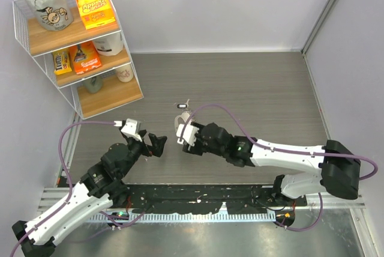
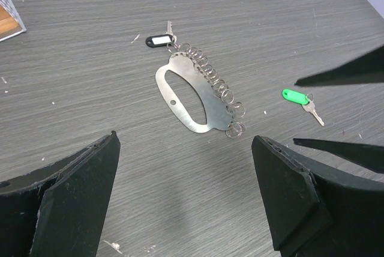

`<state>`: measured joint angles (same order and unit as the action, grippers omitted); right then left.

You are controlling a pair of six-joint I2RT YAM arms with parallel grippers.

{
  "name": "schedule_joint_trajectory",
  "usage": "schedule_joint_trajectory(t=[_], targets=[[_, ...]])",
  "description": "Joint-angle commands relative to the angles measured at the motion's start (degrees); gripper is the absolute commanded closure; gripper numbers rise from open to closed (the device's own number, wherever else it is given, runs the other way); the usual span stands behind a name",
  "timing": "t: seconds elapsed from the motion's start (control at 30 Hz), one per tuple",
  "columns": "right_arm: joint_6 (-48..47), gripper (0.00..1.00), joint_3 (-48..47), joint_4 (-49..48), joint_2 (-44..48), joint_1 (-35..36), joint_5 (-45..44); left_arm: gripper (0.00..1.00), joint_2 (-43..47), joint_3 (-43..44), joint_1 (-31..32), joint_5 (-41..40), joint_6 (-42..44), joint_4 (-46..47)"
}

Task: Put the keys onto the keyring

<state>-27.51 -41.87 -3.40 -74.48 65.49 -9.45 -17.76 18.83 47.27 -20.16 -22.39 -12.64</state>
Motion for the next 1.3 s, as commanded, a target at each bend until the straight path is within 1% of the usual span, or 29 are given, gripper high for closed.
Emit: schedule_joint_trajectory(t=[0.0,0.03,0.07,0.1,0.13,0.2,0.23,0.27,0.3,0.33,0.37,0.43,0.5,0.57,0.6,0.63,0.67,0.7,0.8,0.83,0.97,1.07,1.27], targets=[[19.22,0.38,-6.56,6.3,3.1,-0.19,1.55,0.01,-0.61,-0.02,0.2,-0.32,-0.99,3.77],[22.99,0.35,-6.21,5.26,3.72,-0.19,1.37,0.01,-0.78,-0.02,0.2,-0.32,-1.07,3.94],[25.11,0.31,-5.43,4.72,4.86,-0.37,-0.72,0.01,-1.05,0.07,0.2,-0.23,-1.07,3.94],[30.7,0.24,-5.24,4.37,5.48,-0.63,-1.44,0.01,-1.22,0.07,0.2,-0.23,-1.07,3.94],[33.11,0.22,-4.89,4.37,6.53,-1.68,-1.36,0.01,-1.49,0.15,0.2,-0.14,-1.07,4.03],[40.84,0.21,-4.63,4.37,8.11,-3.96,-0.57,0.01,-1.75,0.15,0.2,0.21,-1.07,4.2],[42.08,0.18,-4.45,3.76,9.25,-5.28,-0.48,0.01,-1.84,0.24,0.2,0.39,-1.07,4.21],[45.58,0.1,-3.32,3.75,9.7,-5.99,-1.61,0.01,-1.93,0.24,0.2,0.39,-1.07,4.21],[47.09,0.03,-2.7,2.01,10.66,-7.82,-2.49,0.01,-2.02,0.24,0.2,0.39,-1.07,4.21],[50.67,0.05,-0.61,1.3,11.28,-8.8,-3.2,0.01,-2.02,0.33,0.2,0.39,-1.07,4.29],[52.01,0.04,1.76,-0.02,11.63,-11.07,-3.2,0.01,-2.1,0.24,0.2,0.47,-1.16,4.38],[53.52,0.04,4.32,-3.7,11.37,-13.98,3.52,0.01,-2.1,-0.02,0.2,0.21,-1.16,4.56],[54.57,0.05,5.47,-4.33,10.33,-13.82,3.04,0.01,-2.54,-0.02,0.2,-0.14,-1.07,4.73],[59.22,0.0,6.0,-3.55,8.31,-13.82,2.51,0.01,-3.07,0.07,0.2,-0.23,-1.07,4.91],[62.8,0.1,6.27,-3.72,7.69,-13.81,2.51,0.01,-3.33,0.15,0.2,-0.23,-0.99,4.91],[64.58,0.12,7.84,-4.68,6.9,-13.64,2.68,0.01,-3.68,0.15,0.2,-0.23,-0.99,4.82],[68.08,0.19,8.72,-7.3,6.8,-13.38,2.6,0.01,-4.03,0.33,0.2,-0.31,-0.99,4.82],[70.55,0.22,9.78,-7.93,6.37,-12.16,1.21,0.01,-4.3,0.33,0.2,-0.32,-0.9,4.82],[72.59,0.3,8.74,-6.63,3.74,-8.03,-3.63,0.01,-4.91,0.42,0.2,-0.49,-0.9,5.0],[73.46,0.31,7.51,-6.01,2.68,-7.49,-5.12,0.01,-5.09,0.42,0.2,-0.49,-0.81,5.08],[76.54,0.31,5.31,-5.92,-2.59,-6.43,-6.54,0.01,-5.79,0.59,0.2,-0.49,-0.9,5.26],[78.74,0.32,5.57,-8.28,-5.49,-6.43,-8.82,0.01,-6.15,0.51,0.2,-0.58,-0.9,5.35],[81.03,0.4,4.43,-10.4,-8.22,-6.52,-11.11,0.01,-6.59,0.51,0.2,-0.4,-0.9,5.7]])
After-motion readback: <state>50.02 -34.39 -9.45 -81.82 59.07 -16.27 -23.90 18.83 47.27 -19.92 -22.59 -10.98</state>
